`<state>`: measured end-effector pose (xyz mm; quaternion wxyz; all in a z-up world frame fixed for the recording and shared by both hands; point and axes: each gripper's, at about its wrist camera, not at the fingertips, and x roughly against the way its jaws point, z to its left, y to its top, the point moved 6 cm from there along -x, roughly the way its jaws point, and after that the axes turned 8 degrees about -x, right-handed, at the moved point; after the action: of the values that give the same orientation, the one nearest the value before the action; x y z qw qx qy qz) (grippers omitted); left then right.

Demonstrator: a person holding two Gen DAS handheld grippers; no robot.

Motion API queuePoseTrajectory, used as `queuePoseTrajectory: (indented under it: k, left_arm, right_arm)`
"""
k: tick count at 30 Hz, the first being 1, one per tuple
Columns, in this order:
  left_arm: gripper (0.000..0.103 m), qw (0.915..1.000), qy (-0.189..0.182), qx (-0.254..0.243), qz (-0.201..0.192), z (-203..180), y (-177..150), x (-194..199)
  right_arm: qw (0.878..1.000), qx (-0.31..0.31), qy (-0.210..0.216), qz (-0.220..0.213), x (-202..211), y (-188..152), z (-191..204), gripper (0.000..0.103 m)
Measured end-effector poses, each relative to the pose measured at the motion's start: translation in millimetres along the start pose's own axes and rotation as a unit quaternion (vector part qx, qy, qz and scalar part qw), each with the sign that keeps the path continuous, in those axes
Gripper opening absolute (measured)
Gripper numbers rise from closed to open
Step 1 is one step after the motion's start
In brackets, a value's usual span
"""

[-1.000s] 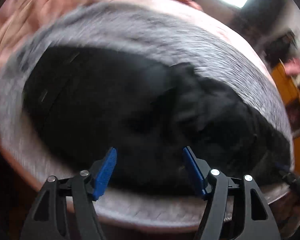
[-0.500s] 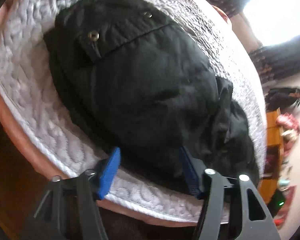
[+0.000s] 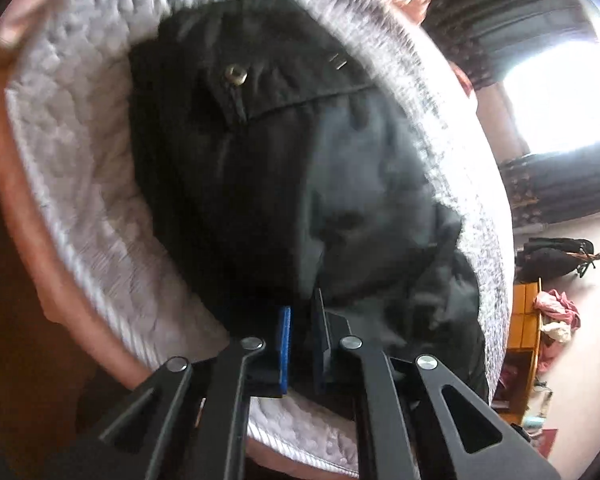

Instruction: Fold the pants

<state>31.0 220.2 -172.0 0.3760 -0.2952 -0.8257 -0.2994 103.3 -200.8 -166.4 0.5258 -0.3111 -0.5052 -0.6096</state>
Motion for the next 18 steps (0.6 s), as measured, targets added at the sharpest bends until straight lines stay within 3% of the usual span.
queuePoseTrajectory:
  k: [4, 6, 9, 11, 13, 14, 16, 18]
  left_arm:
    - [0.008, 0.9996, 0.019, -0.012, -0.015, 0, -8, 13]
    - [0.009, 0.9987, 0.048, -0.015, 0.011, 6, -12, -10]
    - [0.014, 0.9959, 0.075, -0.046, 0.018, 4, -10, -27]
    - [0.028, 0.9932, 0.099, -0.061, 0.012, -9, -9, -20]
    - [0.054, 0.9888, 0.119, -0.090, -0.008, -25, -9, -6]
    - [0.059, 0.9826, 0.144, -0.113, -0.031, -36, -10, 5]
    - [0.062, 0.9726, 0.170, -0.143, -0.069, -55, -16, 23]
    - [0.064, 0.9636, 0.167, -0.187, -0.094, -87, -29, 29]
  right_arm:
    - [1.000, -0.007, -0.002, -0.001, 2, 1, -9, 0.048]
    - [1.000, -0.011, -0.002, 0.002, -2, 1, -12, 0.048]
    - [1.000, -0.007, -0.004, 0.001, -3, 0, -12, 0.048]
    - [1.000, -0.008, 0.002, -0.006, 4, 1, -13, 0.048]
    - [1.000, -0.014, 0.000, -0.024, 17, 4, -21, 0.049]
    - [0.999, -0.018, -0.001, -0.032, 24, 5, -26, 0.048]
    - [0.998, -0.033, -0.012, -0.052, 40, 8, -42, 0.049]
    - [0.996, -0.044, -0.037, -0.066, 53, 10, -60, 0.049]
